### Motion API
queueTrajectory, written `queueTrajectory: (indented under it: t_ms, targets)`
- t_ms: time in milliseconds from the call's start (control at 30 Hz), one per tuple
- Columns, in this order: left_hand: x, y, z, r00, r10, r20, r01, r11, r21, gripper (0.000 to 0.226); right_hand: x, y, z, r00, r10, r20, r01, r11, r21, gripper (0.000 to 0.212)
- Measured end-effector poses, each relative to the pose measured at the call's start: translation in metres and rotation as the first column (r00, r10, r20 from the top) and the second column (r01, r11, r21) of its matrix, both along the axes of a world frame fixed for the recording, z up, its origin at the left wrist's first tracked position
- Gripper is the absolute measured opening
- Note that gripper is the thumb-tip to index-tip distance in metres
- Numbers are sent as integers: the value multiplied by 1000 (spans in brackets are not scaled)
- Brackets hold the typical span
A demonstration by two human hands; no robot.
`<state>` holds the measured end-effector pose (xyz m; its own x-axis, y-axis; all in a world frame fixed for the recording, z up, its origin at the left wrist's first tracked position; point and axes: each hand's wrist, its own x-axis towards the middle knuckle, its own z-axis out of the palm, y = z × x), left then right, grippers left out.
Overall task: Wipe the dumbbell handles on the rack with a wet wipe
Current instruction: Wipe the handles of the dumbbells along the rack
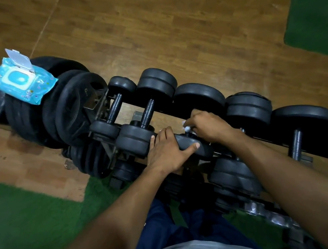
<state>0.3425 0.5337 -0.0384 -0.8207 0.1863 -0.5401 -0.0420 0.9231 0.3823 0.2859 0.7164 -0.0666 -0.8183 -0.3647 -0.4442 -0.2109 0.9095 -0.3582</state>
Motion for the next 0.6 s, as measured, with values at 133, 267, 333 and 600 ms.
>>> queueTrajectory:
  t_ms: [133, 267, 333, 600]
  targets:
    - [0, 0, 0, 1000, -7, 17, 7, 1000, 2, 116, 0, 1, -5, 963, -183, -198, 200, 978, 67, 39]
    - [0, 0, -2, 1000, -6, 4, 6, 1000, 6, 116, 16, -5, -7, 933, -278, -230, 302, 951, 73, 46]
    - [0, 0, -3, 1000, -6, -6, 6, 1000, 8, 115, 24, -9, -10, 897, -408, -169, 413, 911, -2, 54]
    - [1, 0, -5, 1000, -18, -18, 19, 1000, 6, 115, 8, -13, -9, 507, -808, 301, 861, 461, -214, 38]
